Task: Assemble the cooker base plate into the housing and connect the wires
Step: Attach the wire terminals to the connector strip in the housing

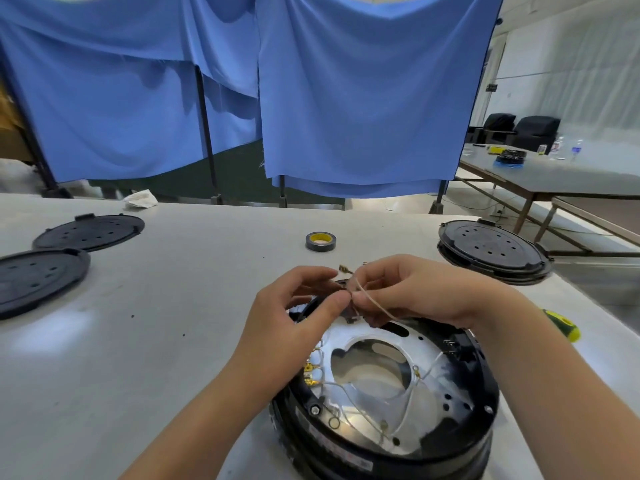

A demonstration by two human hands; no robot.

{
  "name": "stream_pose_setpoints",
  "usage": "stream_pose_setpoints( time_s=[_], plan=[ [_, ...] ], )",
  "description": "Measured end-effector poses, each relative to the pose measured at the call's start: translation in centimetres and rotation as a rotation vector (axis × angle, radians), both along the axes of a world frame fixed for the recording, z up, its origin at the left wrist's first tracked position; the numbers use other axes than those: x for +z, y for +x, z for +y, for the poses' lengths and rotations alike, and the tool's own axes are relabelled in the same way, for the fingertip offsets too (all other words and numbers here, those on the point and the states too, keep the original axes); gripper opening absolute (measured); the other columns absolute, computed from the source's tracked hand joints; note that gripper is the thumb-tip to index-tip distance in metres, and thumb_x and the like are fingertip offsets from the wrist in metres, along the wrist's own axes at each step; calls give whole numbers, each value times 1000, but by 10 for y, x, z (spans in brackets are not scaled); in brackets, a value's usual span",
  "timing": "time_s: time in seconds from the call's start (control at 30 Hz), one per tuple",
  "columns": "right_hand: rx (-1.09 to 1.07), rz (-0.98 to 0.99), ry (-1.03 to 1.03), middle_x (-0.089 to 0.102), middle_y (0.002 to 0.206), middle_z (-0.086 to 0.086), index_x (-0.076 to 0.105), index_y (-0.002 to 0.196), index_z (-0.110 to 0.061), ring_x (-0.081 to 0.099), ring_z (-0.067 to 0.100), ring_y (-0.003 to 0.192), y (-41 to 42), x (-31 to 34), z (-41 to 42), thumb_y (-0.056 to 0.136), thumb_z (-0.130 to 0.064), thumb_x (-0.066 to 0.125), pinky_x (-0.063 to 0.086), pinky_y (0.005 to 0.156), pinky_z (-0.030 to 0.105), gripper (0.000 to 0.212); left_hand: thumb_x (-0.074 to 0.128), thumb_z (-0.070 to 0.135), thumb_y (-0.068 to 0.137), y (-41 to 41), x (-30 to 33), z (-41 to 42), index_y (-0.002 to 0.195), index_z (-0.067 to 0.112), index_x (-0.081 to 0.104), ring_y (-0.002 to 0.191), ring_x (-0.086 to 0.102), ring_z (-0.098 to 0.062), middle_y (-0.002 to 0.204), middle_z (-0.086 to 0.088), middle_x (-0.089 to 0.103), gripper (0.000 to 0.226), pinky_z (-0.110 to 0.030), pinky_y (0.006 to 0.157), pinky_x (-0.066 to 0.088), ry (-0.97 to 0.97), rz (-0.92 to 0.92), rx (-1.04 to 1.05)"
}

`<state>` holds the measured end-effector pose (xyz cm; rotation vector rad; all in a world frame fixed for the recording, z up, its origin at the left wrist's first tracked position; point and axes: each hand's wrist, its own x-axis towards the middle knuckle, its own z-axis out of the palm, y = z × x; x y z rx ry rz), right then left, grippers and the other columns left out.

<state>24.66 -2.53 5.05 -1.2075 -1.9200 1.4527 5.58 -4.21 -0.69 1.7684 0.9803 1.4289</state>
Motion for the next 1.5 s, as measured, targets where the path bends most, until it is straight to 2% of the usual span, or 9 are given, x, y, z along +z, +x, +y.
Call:
stream_pose_setpoints(
  time_s=[0.13, 0.27, 0.4, 0.57, 0.77, 0.83, 0.93, 1.23, 1.5],
  plan=[
    [48, -116, 59, 66, 93, 12, 70, 97, -10, 59, 13, 81, 0, -2, 0, 91, -20, 63, 50, 82, 25, 14, 75, 19, 81, -2, -1, 2, 83, 33, 74, 81, 70, -2, 81, 14, 74, 15, -12, 78, 51, -4, 17, -5],
    [46, -107, 47, 73, 96, 7, 70, 97, -15, 64, 13, 85, -2, -4, 1, 94, -15, 59, 51, 84, 27, 12, 75, 16, 82, -2, -3, 4, 79, 32, 73, 76, 70, -3, 76, 13, 73, 16, -13, 74, 51, -15, 51, 18],
    [-112, -100, 60, 75, 90, 1, 69, 100, -15, 67, 12, 79, 2, -4, 3, 99, -16, 50, 56, 79, 25, 19, 76, 15, 80, -2, -2, 5, 80, 35, 73, 72, 70, -2, 75, 14, 73, 20, -10, 67, 50, -63, 23, 32],
    [-89, -146, 123, 74, 84, -4, 71, 97, -22, 67, 7, 76, 7, 4, -4, 81, -36, 70, 54, 74, 18, 21, 79, 15, 78, -1, -2, 5, 80, 34, 72, 72, 71, -6, 75, 10, 74, 19, -14, 67, 54, -105, -14, 14],
    [-146, -152, 269, 74, 76, 4, 70, 83, -18, 68, 10, 70, 0, -5, -4, 85, -14, 71, 51, 67, 17, 5, 79, 40, 67, 0, 2, 3, 84, 34, 72, 75, 71, -7, 78, 8, 75, 19, -14, 68, 54, -127, -73, -7],
    [-177, -42, 218, 72, 76, 9, 70, 82, -12, 69, 13, 67, -1, -5, -4, 84, -10, 71, 52, 64, 18, 3, 79, 48, 58, -1, 2, 2, 86, 34, 71, 76, 71, -5, 80, 10, 75, 32, -14, 69, 54, -141, -45, -25],
    [-188, 41, 151, 70, 75, 8, 69, 84, -8, 68, 15, 64, 0, -4, -4, 84, -6, 70, 54, 62, 19, 2, 84, 37, 64, 0, 1, 0, 83, 35, 72, 75, 69, 1, 78, 15, 74, 23, -8, 69, 50, -158, 54, -19],
    [-170, -282, 265, 69, 63, -7, 75, 84, -21, 64, 4, 58, 15, 2, -5, 84, -16, 72, 47, 58, 11, 6, 83, 28, 74, -3, 3, -1, 84, 41, 72, 71, 69, -14, 75, 4, 73, 20, -19, 62, 52, -282, 205, -105],
    [-124, -230, 222, 70, 67, -8, 74, 87, -24, 60, 1, 59, 6, -2, -5, 87, -27, 68, 46, 55, 10, 7, 85, 33, 69, -5, 5, 1, 86, 41, 71, 80, 70, -13, 82, 3, 75, 23, -26, 73, 54, -322, 207, -142]
  ],
)
